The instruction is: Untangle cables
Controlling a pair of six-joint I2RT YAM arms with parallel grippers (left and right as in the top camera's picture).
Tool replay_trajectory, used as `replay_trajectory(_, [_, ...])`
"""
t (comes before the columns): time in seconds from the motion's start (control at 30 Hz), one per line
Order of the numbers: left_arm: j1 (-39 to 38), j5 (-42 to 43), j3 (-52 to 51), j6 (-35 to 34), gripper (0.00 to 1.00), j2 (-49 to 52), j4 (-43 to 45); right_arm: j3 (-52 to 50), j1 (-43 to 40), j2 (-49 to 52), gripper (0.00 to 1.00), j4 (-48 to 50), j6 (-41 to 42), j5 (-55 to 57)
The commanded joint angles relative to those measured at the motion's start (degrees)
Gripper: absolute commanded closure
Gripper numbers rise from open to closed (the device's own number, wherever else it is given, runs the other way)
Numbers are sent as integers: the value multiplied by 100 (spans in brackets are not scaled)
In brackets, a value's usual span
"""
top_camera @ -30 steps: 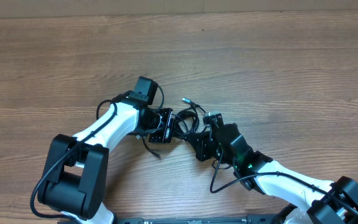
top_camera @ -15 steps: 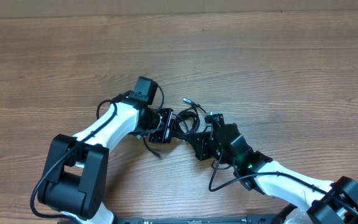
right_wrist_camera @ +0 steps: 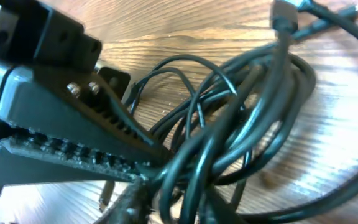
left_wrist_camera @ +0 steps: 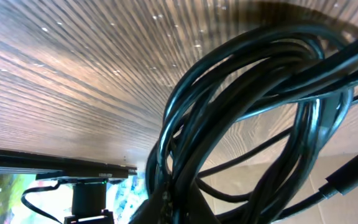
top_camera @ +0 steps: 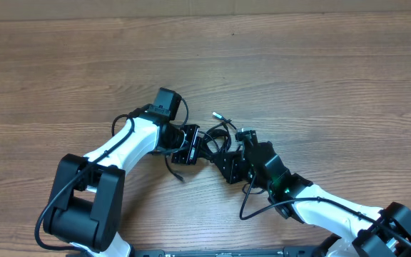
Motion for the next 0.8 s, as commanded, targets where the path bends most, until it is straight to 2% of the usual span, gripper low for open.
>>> replay_trajectory(0.0, [-37,516,-37,122,96,-98,-74,7,-24,57,95,33,46,310])
replay_trajectory(0.27, [-37,503,-37,636,96,-98,-120,7,-24,57,96,-109,387,1064])
replay_trajectory(0.4, [-26,442,-37,1440,96,-98,-138,7,-24,0,96,-160,474,1274])
replay_trajectory(0.53, [15,-291,-37,2135,96,-98,-177,17,-35,-306,96,-614,584,1412])
replay_trajectory(0.63, [68,-1010,-37,2404,96,-98,-243,85,-87,-774,96,-1410,898,1405])
replay_trajectory(0.77, [96,-2245,-37,2712,96,-98,-245,232,-155,-1604,96,-2627,874,1113])
